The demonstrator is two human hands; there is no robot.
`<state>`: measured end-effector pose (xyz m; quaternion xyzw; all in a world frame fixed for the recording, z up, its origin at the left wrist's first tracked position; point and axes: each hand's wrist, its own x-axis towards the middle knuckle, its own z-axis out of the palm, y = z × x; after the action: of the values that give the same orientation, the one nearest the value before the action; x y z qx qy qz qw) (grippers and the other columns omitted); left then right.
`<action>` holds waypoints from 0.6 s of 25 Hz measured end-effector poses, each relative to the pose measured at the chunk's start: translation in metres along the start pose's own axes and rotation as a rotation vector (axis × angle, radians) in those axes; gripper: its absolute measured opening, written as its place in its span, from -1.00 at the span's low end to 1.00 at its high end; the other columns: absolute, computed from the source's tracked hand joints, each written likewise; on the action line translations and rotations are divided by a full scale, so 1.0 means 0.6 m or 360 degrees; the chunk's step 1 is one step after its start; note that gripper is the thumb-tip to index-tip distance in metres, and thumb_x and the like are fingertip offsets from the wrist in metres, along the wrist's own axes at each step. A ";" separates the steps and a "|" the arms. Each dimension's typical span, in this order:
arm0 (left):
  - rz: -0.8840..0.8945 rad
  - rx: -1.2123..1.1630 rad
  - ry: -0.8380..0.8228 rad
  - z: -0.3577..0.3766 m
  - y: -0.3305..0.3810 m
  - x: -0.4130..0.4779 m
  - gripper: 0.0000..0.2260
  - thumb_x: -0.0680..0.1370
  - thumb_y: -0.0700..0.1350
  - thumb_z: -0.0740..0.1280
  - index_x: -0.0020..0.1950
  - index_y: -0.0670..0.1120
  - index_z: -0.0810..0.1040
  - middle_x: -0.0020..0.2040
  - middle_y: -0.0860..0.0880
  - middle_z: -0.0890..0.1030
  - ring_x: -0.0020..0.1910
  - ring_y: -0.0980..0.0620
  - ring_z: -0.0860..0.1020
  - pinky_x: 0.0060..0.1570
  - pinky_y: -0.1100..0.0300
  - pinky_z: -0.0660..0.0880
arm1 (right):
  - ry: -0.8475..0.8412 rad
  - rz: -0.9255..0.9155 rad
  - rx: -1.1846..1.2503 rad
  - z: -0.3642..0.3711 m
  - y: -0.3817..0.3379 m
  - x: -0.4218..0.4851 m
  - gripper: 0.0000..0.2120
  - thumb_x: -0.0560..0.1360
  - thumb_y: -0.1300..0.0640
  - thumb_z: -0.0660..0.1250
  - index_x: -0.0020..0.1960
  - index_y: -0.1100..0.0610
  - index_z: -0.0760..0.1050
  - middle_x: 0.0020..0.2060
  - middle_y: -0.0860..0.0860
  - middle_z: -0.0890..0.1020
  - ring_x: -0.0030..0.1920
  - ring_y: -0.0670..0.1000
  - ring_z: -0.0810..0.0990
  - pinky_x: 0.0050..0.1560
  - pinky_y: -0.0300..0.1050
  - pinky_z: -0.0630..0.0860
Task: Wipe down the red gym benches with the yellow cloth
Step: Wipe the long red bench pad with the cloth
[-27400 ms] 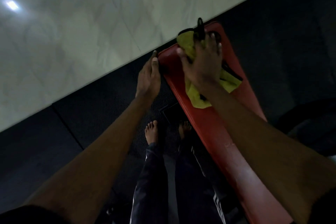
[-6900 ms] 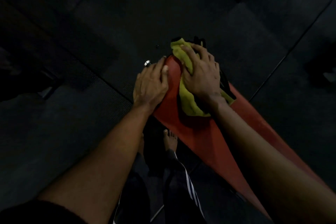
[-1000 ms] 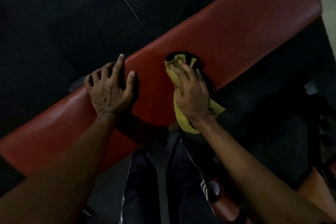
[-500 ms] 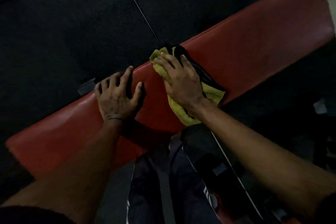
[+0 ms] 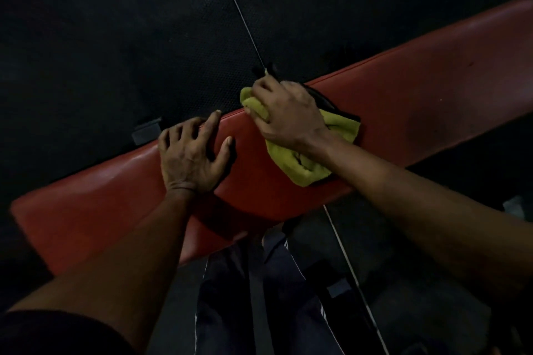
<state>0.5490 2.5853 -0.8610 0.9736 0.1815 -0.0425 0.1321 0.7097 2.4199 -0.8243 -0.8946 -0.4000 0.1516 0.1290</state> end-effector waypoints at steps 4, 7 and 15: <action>0.0003 0.0014 -0.0006 0.002 -0.001 0.000 -0.48 0.61 0.31 0.10 0.48 0.12 0.44 0.22 -0.06 0.57 0.17 -0.14 0.50 0.22 -0.10 0.32 | 0.0000 0.0075 0.0040 -0.016 0.057 -0.002 -0.66 0.58 -0.13 0.23 0.24 0.04 0.52 0.17 0.01 0.55 0.02 0.09 0.59 0.05 0.01 0.46; -0.0013 0.0014 -0.0009 0.000 0.001 0.001 -0.49 0.61 0.31 0.10 0.48 0.12 0.44 0.22 -0.06 0.57 0.18 -0.13 0.50 0.23 -0.10 0.31 | 0.0191 0.0405 0.0058 -0.041 0.129 -0.027 -0.63 0.58 -0.11 0.23 0.28 0.06 0.52 0.20 0.03 0.54 0.07 0.09 0.58 0.08 0.00 0.48; -0.0077 -0.0006 -0.0134 -0.011 0.015 0.004 -0.47 0.60 0.30 0.07 0.50 0.13 0.41 0.24 -0.09 0.55 0.21 -0.15 0.47 0.24 -0.11 0.29 | 0.0561 0.1045 0.0069 -0.002 0.045 -0.084 -0.63 0.58 0.06 0.28 0.38 0.05 0.46 0.35 0.03 0.48 0.19 0.11 0.56 0.12 0.07 0.57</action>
<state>0.5547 2.5800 -0.8526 0.9660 0.1994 -0.0864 0.1403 0.6966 2.3640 -0.8241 -0.9847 -0.0601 0.0370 0.1594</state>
